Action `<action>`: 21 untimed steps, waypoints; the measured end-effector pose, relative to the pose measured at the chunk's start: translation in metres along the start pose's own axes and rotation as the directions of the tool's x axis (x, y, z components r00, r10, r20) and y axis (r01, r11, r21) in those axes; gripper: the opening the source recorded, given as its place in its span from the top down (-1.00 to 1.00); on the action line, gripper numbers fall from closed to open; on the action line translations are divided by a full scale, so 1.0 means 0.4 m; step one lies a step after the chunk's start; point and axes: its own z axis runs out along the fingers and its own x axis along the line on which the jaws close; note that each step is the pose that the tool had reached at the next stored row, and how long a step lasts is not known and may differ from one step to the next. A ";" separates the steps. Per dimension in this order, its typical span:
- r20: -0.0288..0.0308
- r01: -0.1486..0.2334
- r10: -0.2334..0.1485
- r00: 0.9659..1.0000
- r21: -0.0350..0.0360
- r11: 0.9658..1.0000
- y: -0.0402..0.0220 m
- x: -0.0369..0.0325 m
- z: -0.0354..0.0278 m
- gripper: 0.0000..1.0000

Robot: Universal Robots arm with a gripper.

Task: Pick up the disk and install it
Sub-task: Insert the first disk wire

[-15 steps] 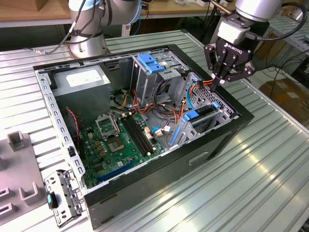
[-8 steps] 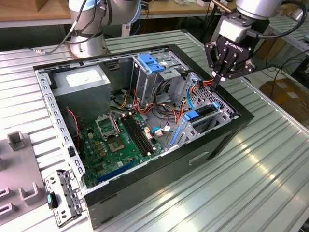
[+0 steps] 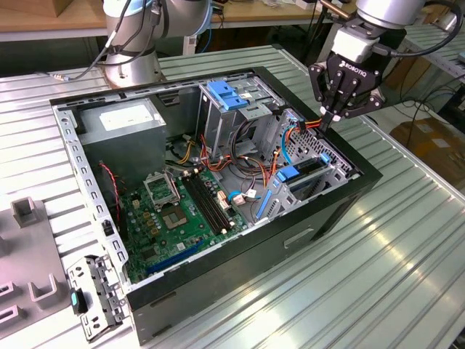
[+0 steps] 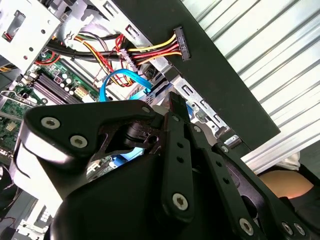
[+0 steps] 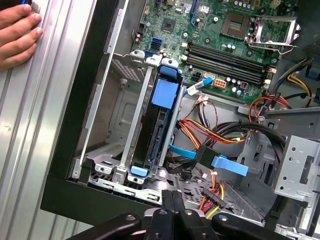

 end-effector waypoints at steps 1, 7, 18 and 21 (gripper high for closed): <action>0.000 0.000 0.000 1.000 0.000 1.000 0.000 0.000 0.000 0.79; 0.000 0.000 0.000 1.000 0.000 1.000 0.000 0.000 0.000 0.79; -0.001 0.076 -0.076 0.997 0.003 0.997 -0.010 0.000 0.000 0.79; -0.001 0.079 -0.079 0.997 0.003 0.997 -0.027 -0.006 0.000 0.79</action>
